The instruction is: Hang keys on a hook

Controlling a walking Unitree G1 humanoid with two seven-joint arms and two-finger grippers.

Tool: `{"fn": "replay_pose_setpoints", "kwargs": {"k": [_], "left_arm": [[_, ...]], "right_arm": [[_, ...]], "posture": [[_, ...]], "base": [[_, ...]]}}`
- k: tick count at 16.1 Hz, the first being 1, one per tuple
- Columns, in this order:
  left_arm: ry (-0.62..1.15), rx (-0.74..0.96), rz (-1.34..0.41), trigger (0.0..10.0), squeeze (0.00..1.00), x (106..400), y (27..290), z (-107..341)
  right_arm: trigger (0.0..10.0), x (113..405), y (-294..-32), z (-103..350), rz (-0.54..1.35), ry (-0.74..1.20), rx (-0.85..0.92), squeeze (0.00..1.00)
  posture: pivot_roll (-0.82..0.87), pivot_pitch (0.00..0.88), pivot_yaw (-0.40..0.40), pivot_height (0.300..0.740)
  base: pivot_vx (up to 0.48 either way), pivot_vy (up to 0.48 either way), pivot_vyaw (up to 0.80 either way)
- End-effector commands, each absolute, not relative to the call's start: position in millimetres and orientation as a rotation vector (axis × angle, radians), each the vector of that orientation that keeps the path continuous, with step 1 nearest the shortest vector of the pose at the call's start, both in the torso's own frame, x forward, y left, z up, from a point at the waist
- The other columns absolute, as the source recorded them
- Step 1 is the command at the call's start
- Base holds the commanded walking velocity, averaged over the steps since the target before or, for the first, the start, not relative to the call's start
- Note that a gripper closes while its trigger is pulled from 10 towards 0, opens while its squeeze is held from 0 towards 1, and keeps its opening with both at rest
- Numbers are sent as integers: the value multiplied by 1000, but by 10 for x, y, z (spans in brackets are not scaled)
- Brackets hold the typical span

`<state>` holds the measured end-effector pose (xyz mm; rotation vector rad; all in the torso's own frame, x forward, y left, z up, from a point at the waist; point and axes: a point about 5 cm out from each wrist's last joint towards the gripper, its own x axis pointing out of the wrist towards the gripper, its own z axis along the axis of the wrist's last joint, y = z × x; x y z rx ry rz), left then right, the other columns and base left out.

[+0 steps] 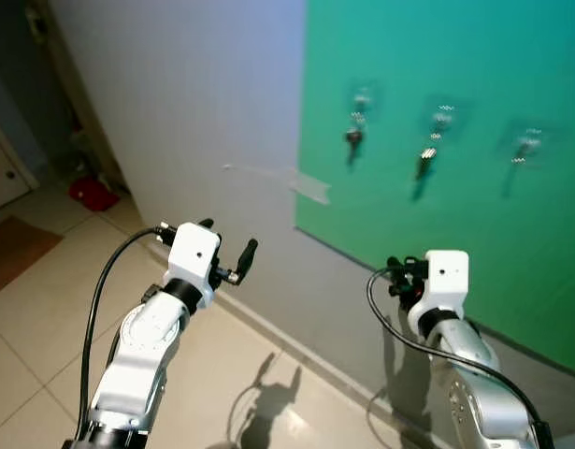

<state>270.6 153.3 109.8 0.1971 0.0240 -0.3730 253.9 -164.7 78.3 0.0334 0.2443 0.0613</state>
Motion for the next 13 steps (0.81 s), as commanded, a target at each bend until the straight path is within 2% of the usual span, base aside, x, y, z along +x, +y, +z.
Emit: {"fn": "replay_pose_setpoints", "kwargs": {"k": [1,11,13], "left_arm": [[31,212,-364,10000,0,2714,1538,1081],[7,207,-363,10000,0,2778,1490,1121],[3,206,-358,10000,0,2783,1496,1132]], "right_arm": [[10000,2541,-1668,799,50,237,28,0],[10000,2561,-1692,855,47,220,-5,0],[10000,2574,-1697,880,39,210,9,0]], "posture": [[-26,0,-6,740],[-40,0,-6,740],[-41,0,-8,740]], "base": [[0,375,0],[0,415,0],[0,437,-734]]}}
